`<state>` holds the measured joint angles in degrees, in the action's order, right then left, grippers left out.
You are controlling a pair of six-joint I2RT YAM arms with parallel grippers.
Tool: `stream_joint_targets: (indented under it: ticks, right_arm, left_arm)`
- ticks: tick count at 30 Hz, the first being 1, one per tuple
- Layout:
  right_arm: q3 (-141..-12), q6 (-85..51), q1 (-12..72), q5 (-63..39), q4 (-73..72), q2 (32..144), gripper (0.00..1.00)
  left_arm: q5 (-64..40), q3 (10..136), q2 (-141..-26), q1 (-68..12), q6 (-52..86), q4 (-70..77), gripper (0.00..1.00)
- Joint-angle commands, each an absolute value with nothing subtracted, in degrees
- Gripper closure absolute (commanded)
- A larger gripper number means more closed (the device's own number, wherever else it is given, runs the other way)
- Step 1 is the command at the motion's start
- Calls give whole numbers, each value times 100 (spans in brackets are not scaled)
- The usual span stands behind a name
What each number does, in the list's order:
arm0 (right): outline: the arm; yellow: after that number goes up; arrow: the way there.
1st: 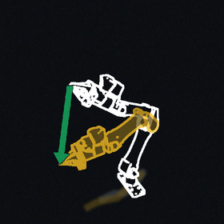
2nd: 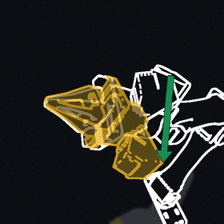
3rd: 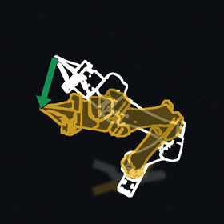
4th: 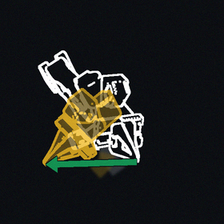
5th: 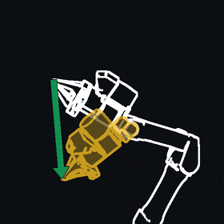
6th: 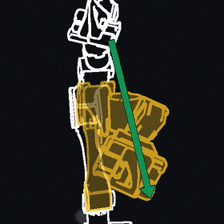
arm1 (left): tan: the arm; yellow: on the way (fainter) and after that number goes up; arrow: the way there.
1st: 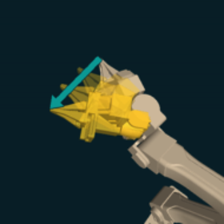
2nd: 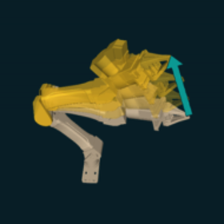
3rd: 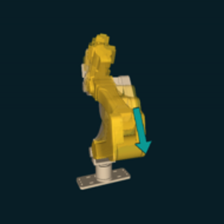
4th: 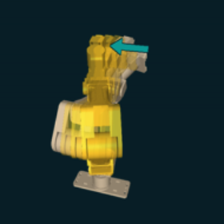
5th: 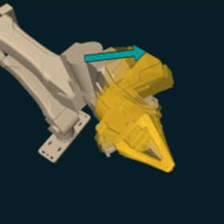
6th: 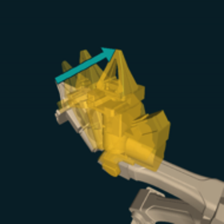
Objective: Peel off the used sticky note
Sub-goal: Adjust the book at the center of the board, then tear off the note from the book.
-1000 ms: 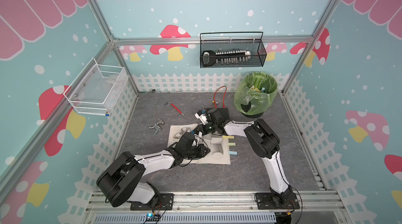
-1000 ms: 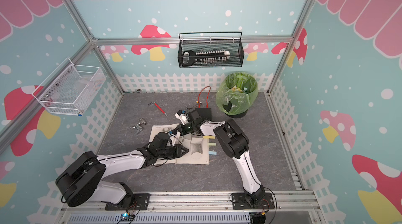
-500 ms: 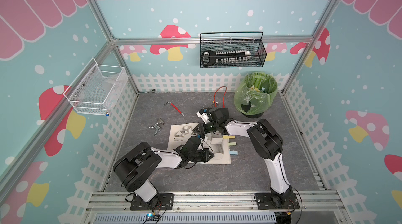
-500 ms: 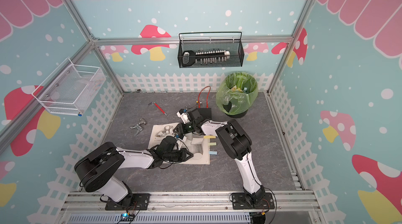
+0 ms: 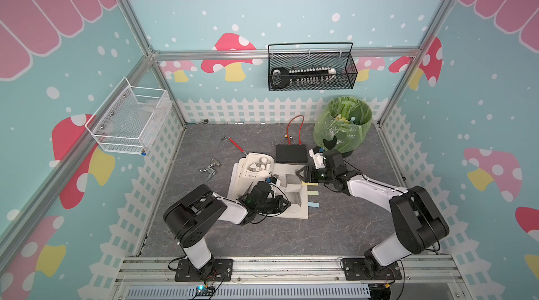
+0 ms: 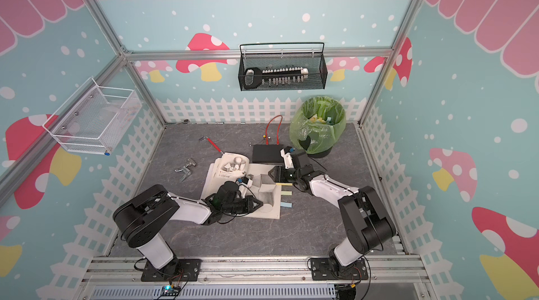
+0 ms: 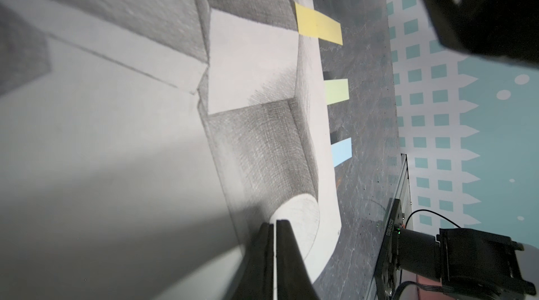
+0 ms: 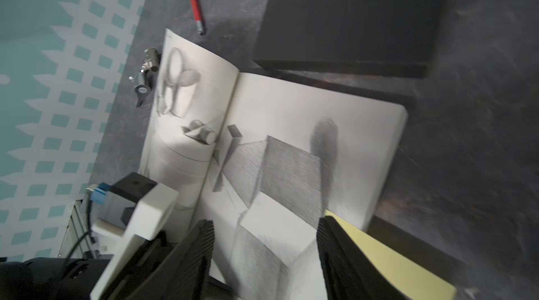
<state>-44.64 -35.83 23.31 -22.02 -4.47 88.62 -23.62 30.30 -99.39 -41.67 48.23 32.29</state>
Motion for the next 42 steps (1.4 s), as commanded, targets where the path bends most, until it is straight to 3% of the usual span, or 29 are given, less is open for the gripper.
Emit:
stream_joint_targets:
  ticks: [1, 6, 14, 22, 28, 32, 39, 42]
  right_arm:
    - [-3982, -3636, 2134, -1976, -278, 8620, 30]
    - [-3615, -3665, 1830, -1903, -420, 8490, 25]
    - [-3471, -3739, 1703, -2013, -871, 8685, 24]
    - [-3488, -3983, 1696, -2523, -1587, 9301, 34]
    - [-3479, -4087, 1694, -2605, -1791, 9354, 46]
    - [-3482, -4104, 1695, -2488, -1786, 9256, 61]
    - [-3607, -4173, 1696, -2435, -1767, 9151, 100]
    - [-3748, -4197, 1696, -2418, -1692, 9059, 100]
  left_arm:
    - [-2161, 2927, -10233, -4080, 4800, 2807, 91]
    - [-2197, 2931, -10266, -4076, 4808, 2832, 91]
    - [-2239, 2977, -10352, -4074, 4817, 2832, 92]
    - [-2276, 3041, -10413, -4072, 4807, 2804, 92]
    - [-2285, 3048, -10433, -4075, 4808, 2795, 92]
    - [-2279, 3032, -10440, -4077, 4815, 2804, 92]
    - [-2302, 3032, -10493, -4073, 4816, 2786, 92]
    - [-2299, 3038, -10528, -4078, 4821, 2760, 92]
